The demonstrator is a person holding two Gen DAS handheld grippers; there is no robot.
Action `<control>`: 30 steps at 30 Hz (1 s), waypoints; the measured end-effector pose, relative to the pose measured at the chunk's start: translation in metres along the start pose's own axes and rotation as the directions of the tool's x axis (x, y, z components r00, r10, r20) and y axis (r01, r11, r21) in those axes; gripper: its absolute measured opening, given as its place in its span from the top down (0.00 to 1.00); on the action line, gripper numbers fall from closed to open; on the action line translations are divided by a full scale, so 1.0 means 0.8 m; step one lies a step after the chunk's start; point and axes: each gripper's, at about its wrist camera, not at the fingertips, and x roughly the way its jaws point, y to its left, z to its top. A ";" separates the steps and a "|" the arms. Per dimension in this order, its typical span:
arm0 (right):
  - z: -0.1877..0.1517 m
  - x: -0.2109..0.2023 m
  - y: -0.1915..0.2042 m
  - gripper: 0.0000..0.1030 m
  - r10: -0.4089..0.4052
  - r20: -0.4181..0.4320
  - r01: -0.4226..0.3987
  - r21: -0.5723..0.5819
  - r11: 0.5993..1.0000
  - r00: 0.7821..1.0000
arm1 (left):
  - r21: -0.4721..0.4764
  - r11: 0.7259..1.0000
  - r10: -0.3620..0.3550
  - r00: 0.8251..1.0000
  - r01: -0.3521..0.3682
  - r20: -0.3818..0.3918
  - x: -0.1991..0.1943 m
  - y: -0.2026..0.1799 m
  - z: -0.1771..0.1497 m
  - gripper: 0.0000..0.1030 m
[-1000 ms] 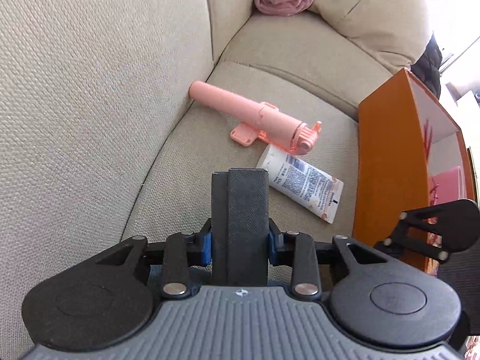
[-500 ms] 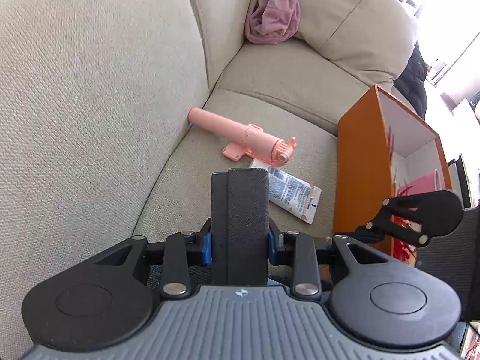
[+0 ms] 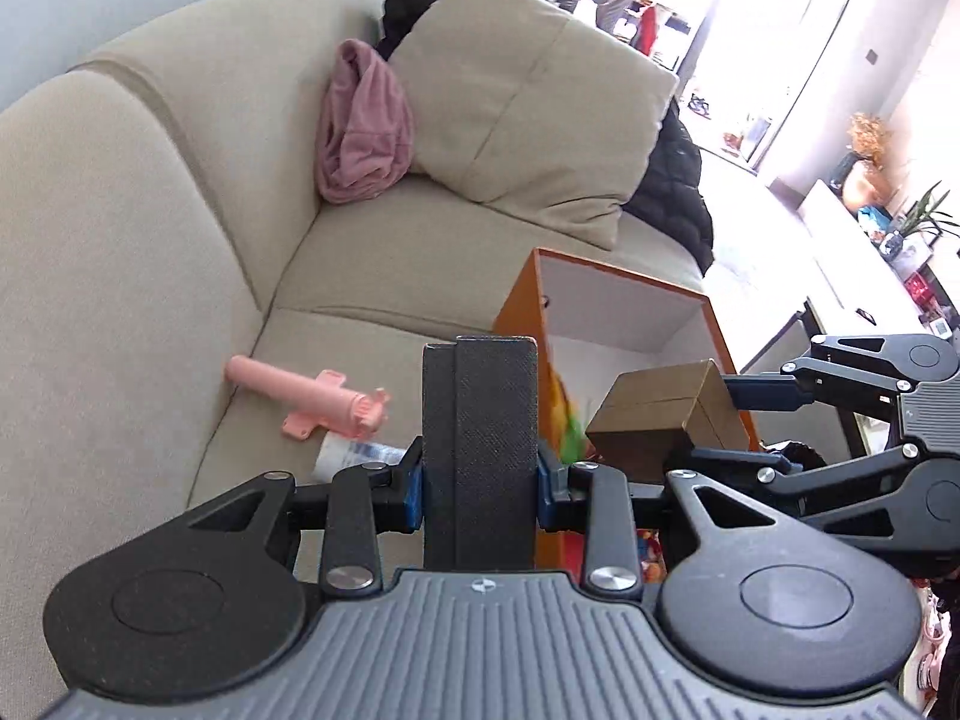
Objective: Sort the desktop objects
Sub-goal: 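Carry the black box with left and brown box with right toward the orange box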
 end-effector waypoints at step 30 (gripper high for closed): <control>-0.115 -0.014 -0.218 0.53 -0.273 0.078 0.186 0.554 0.812 0.959 | 0.093 0.989 -0.079 0.940 0.116 -0.333 0.284 -0.151 0.051 0.63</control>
